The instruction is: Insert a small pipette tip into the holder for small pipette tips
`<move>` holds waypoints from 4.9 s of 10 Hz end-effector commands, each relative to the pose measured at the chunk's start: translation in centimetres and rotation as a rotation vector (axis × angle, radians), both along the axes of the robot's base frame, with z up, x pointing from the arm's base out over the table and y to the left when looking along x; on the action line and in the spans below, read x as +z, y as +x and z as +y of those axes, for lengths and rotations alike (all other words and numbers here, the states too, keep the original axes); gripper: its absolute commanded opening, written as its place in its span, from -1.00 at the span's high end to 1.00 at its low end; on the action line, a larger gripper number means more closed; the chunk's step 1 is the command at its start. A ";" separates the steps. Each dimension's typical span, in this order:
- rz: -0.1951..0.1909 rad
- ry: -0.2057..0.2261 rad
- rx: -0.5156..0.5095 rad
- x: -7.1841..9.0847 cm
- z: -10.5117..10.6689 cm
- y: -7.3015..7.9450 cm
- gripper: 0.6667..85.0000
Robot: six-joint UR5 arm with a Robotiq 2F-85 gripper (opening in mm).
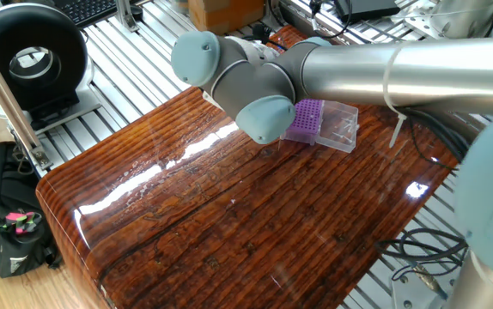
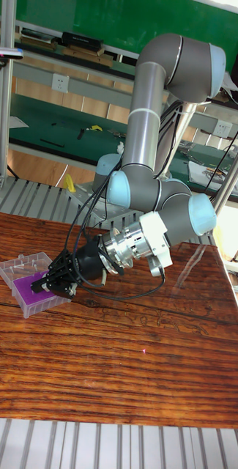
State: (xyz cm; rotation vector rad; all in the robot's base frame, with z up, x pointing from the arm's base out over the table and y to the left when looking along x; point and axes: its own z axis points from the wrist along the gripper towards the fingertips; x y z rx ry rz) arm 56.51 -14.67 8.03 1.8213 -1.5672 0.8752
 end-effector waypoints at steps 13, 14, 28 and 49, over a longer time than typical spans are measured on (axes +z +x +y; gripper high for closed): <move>0.025 0.014 -0.072 -1.7 -0.7 -1.8 0.99; 0.024 0.014 -0.073 -1.7 -0.7 -1.8 0.99; 0.011 0.015 -0.072 -2.0 -0.8 -1.5 0.99; 0.046 0.065 -0.108 -2.9 0.3 -2.0 0.57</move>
